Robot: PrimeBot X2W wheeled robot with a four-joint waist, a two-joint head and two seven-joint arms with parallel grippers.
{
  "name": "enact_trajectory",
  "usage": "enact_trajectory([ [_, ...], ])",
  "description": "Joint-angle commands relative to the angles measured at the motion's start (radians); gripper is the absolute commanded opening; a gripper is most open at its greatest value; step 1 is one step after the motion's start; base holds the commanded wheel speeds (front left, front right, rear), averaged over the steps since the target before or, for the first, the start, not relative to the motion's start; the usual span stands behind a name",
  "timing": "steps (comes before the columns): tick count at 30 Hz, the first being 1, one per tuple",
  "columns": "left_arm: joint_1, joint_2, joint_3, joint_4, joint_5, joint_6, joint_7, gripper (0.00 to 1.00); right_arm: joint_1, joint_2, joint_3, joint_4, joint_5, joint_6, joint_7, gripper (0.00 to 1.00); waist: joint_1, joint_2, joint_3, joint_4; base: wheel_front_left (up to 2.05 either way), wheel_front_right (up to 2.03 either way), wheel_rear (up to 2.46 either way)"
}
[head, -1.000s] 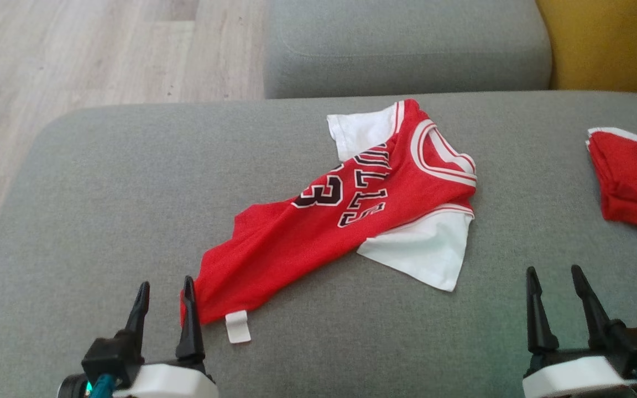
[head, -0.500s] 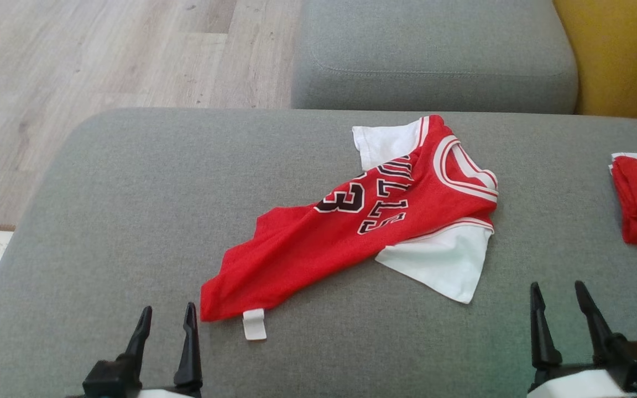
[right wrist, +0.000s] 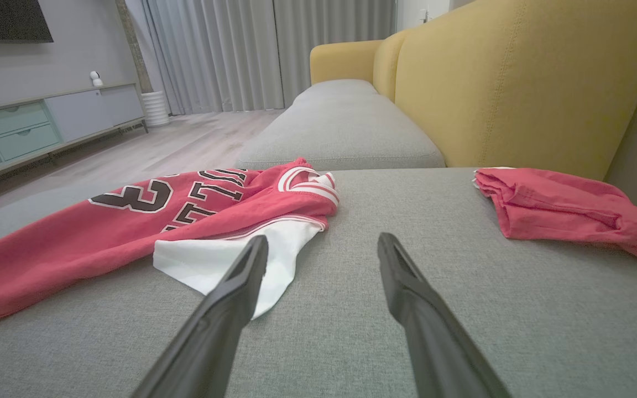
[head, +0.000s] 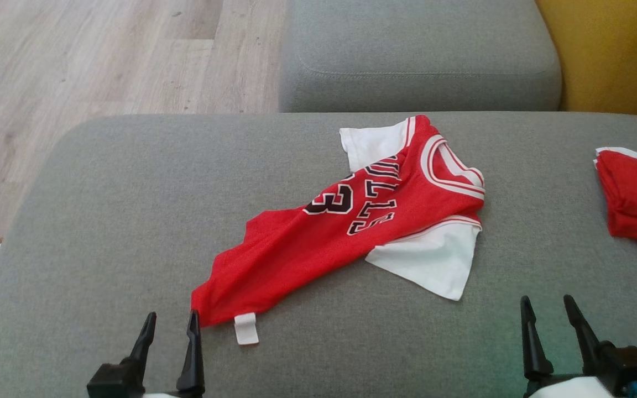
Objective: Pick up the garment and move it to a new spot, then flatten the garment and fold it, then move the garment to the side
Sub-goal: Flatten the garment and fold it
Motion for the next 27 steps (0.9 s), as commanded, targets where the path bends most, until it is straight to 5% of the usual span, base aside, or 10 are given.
enact_trajectory([
  [1, -0.050, -0.008, 0.031, -0.026, -0.004, -0.006, -0.012, 1.00, -0.031, -0.009, 0.025, -0.025, 0.007, 0.008, -0.011, 1.00, 0.0000, 0.0000, -0.001, -0.005, 0.00, 0.00, 0.00],
  [23, -0.066, -0.008, 0.021, 0.004, -0.002, -0.003, -0.012, 1.00, -0.055, -0.009, 0.077, 0.010, 0.101, 0.008, -0.008, 1.00, 0.0000, 0.0000, 0.012, -0.033, 0.00, 0.00, 0.00],
  [27, -0.104, -0.008, -0.001, 0.050, 0.007, 0.001, -0.009, 1.00, -0.136, -0.009, 0.117, 0.006, 0.117, 0.008, 0.130, 1.00, 0.0000, 0.0000, 0.028, -0.036, 0.00, 0.00, 0.00],
])
